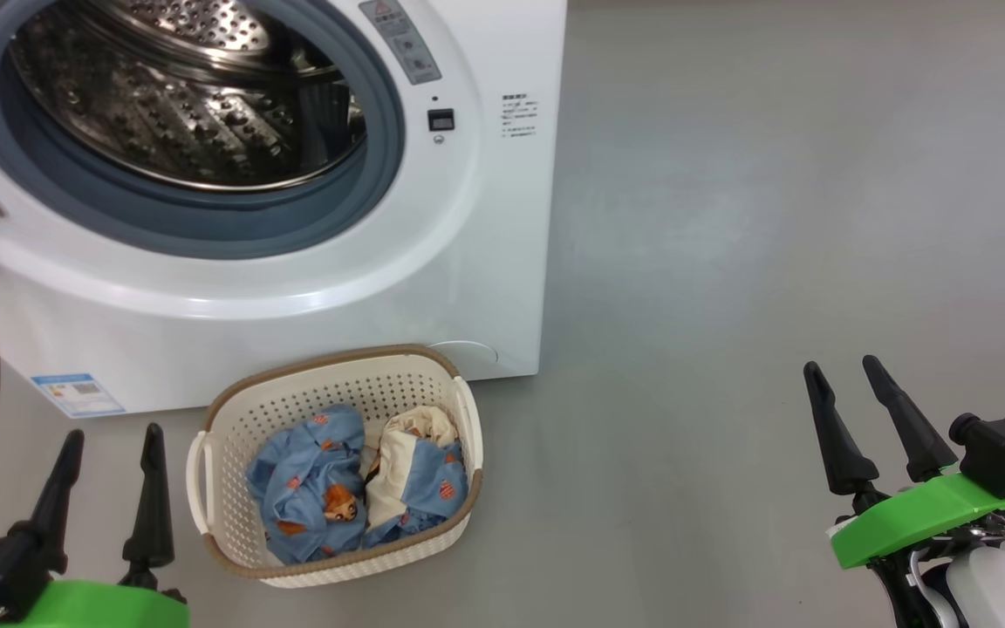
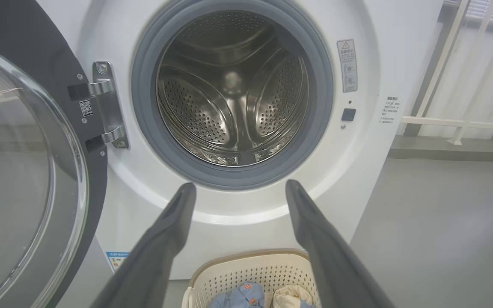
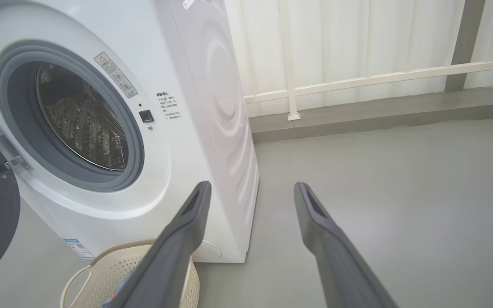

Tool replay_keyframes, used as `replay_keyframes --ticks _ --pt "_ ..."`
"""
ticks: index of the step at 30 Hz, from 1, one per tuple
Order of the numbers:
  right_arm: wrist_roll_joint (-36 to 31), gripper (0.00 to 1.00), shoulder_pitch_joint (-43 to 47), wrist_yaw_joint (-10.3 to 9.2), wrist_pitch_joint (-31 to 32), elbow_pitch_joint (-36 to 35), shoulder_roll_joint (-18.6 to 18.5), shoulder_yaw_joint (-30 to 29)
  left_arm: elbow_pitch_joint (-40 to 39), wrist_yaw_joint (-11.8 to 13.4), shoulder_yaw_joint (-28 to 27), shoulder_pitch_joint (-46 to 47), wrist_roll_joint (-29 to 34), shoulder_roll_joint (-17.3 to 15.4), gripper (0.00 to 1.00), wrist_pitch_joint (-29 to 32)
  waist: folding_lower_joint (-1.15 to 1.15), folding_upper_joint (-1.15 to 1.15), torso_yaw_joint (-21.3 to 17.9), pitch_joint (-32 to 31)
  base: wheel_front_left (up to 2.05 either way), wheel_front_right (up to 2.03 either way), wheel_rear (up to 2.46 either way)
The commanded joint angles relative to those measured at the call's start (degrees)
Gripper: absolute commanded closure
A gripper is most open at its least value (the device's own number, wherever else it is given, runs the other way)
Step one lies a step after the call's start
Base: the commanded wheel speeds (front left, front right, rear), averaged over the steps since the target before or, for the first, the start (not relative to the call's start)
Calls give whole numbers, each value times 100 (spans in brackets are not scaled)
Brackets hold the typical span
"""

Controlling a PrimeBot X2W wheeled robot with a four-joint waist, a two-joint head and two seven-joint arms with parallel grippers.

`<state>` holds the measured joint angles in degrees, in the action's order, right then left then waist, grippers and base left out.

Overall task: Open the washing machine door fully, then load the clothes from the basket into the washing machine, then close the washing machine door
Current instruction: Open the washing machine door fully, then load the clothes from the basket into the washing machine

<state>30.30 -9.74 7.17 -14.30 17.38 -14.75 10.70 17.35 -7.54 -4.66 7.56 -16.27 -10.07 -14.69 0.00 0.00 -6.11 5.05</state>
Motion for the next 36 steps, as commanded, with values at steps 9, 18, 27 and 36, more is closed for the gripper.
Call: replay_keyframes --ticks 9,18,27,36 --pt "16 0 103 32 -70 -152 -26 19 -158 6 -204 -5 -240 -228 0 -30 0 0 -75 -43 0 0 0" --pt "6 0 102 32 -70 -167 -3 -7 -76 6 -200 34 -355 -269 0 -30 0 0 -48 -45 0 0 0" --pt "6 0 106 32 -70 -201 -9 -13 -52 6 -113 61 -373 -329 0 -30 0 0 -18 1 29 -95 65" --pt "9 0 52 32 -70 -210 6 -11 -76 6 -45 122 -305 -330 0 -30 0 0 -19 97 103 -157 54"
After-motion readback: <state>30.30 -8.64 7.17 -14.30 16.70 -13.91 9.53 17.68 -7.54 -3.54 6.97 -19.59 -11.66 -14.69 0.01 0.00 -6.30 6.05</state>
